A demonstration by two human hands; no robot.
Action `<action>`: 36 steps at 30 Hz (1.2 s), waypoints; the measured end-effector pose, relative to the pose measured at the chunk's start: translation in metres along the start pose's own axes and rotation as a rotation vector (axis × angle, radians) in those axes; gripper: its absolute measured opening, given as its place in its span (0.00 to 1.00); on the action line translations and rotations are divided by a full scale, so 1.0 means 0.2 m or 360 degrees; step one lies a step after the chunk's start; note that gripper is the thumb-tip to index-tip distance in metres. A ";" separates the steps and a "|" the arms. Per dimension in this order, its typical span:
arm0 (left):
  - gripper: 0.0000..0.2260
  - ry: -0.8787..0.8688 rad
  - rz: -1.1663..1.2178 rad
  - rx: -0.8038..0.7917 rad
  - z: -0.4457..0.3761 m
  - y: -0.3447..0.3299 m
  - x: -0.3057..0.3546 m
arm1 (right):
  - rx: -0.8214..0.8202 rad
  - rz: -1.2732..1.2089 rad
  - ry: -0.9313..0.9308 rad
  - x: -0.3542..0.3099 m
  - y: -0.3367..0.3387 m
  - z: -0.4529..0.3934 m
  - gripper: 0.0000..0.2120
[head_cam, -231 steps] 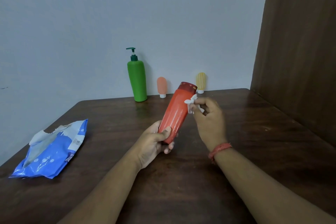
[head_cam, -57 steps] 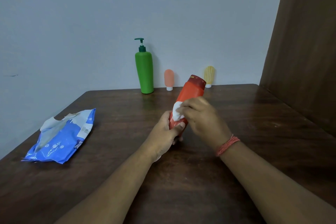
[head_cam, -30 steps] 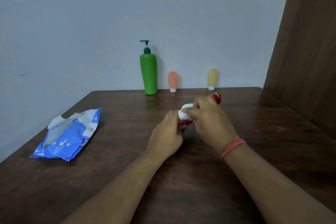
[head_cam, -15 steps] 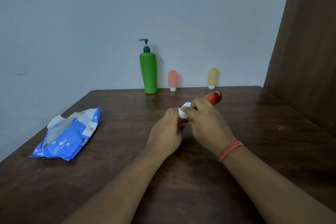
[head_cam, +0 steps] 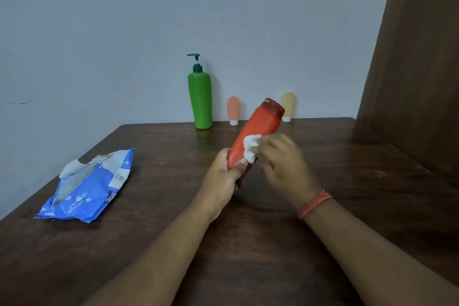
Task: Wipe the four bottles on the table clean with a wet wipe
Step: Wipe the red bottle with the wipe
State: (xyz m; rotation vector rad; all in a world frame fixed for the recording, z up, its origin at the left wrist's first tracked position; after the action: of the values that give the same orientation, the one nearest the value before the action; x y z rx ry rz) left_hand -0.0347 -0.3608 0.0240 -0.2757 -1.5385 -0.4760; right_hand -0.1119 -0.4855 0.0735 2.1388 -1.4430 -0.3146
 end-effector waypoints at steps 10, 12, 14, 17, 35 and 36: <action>0.13 0.0044 0.0670 -0.0308 0.02 -0.02 0.01 | 0.0096 -0.0164 -0.0072 -0.05 -0.03 0.00 0.06; 0.15 0.0051 0.0648 -0.0336 0.03 -0.03 0.01 | 0.0234 -0.0217 -0.0163 -0.03 0.00 -0.02 0.04; 0.17 0.0069 0.0605 -0.0382 0.05 -0.05 0.01 | 0.0444 -0.0252 -0.0315 0.01 0.03 -0.02 0.03; 0.17 0.0097 0.0662 -0.0353 0.04 -0.05 0.01 | 0.0378 -0.0403 -0.0382 0.01 0.01 0.01 0.03; 0.17 0.0279 0.0686 -0.0507 0.01 -0.06 -0.03 | 0.0556 -0.1300 -0.1223 0.07 -0.08 0.06 0.04; 0.16 0.0278 0.0682 -0.0506 0.01 -0.06 -0.03 | 0.0539 -0.1313 -0.1239 0.07 -0.08 0.06 0.03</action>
State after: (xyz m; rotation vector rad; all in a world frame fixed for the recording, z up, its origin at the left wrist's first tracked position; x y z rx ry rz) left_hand -0.0421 -0.3697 0.0156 -0.7722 -1.1862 -0.3893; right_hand -0.1004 -0.4978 0.0560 3.0056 -0.8767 -1.4109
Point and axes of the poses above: each hand's wrist, its own z-axis away from the middle knuckle, its own y-axis out of the back of the hand, x = y × z, the point moved 5 cm from there along -z, towards the middle knuckle, and after that the axes turned 14 degrees about y, right-handed, at the moved point
